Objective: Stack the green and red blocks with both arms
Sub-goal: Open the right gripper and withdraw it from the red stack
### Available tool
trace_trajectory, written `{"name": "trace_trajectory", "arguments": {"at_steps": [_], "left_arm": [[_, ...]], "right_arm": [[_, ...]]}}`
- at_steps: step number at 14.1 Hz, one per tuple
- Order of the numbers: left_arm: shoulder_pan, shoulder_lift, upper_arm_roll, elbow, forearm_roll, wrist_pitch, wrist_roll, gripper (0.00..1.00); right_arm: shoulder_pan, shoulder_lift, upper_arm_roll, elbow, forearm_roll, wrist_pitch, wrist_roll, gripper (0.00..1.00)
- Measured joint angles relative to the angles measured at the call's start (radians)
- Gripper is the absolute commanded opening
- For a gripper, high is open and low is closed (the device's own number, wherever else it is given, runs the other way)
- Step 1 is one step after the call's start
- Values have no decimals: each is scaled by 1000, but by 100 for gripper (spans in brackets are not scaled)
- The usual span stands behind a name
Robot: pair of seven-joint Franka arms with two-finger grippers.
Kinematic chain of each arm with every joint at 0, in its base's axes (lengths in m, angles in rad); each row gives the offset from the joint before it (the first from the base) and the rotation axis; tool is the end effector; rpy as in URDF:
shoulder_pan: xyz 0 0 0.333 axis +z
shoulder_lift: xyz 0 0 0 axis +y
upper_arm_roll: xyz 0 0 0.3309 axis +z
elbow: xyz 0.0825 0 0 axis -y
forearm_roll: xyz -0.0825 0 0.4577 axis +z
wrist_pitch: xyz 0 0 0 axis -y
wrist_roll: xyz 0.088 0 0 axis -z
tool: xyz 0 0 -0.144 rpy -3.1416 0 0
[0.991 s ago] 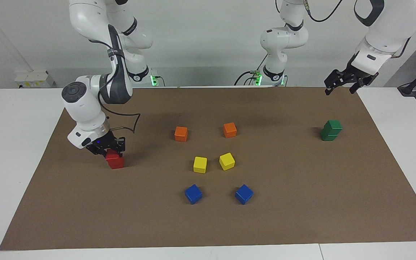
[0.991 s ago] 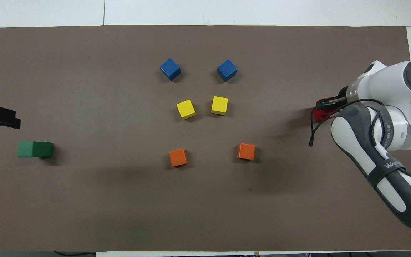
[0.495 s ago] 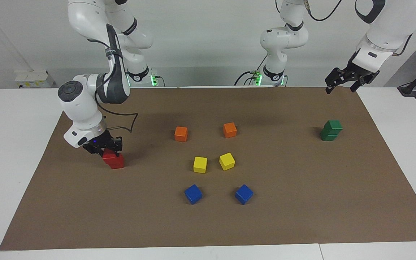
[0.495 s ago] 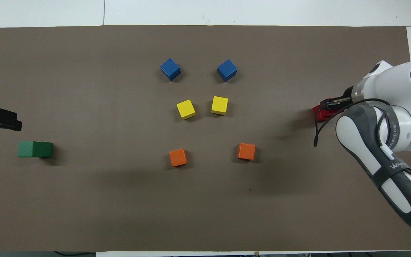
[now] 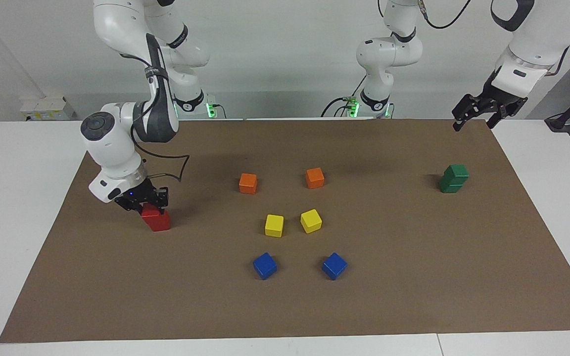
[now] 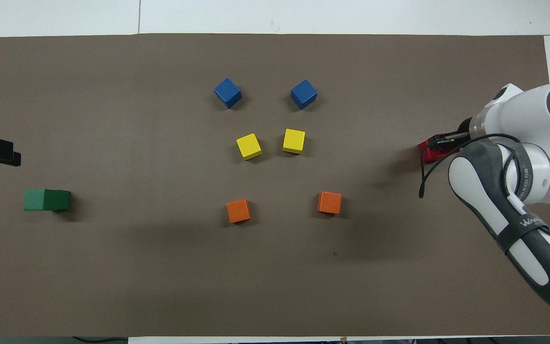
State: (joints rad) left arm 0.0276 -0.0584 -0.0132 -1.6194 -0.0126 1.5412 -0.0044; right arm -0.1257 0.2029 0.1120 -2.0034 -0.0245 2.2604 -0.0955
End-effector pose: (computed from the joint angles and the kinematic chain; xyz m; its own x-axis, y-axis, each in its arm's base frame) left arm 0.6050 0.0067 0.6094 0.9996 0.0185 -0.0199 0.0187 -0.9998 0.0117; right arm 0.6604 -0.0111 0.2970 0.9940 0.0937 0.0555 0.0938 -0.9956 0.0025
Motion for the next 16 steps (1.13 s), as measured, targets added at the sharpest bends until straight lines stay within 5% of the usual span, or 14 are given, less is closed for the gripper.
{"name": "trace_trajectory", "arguments": {"at_steps": [4, 6, 8, 16], "left_arm": [[-6, 0, 0, 0, 0, 13, 1, 100], [-6, 0, 1, 0, 0, 17, 1, 100], [-6, 0, 2, 0, 0, 19, 1, 100], [-6, 0, 4, 0, 0, 25, 1, 100]], "right_arm": [[0, 0, 0, -1, 0, 0, 0, 4], [0, 0, 0, -1, 0, 0, 0, 70], [0, 0, 0, -1, 0, 1, 0, 100], [0, -5, 0, 3, 1, 2, 0, 100]]}}
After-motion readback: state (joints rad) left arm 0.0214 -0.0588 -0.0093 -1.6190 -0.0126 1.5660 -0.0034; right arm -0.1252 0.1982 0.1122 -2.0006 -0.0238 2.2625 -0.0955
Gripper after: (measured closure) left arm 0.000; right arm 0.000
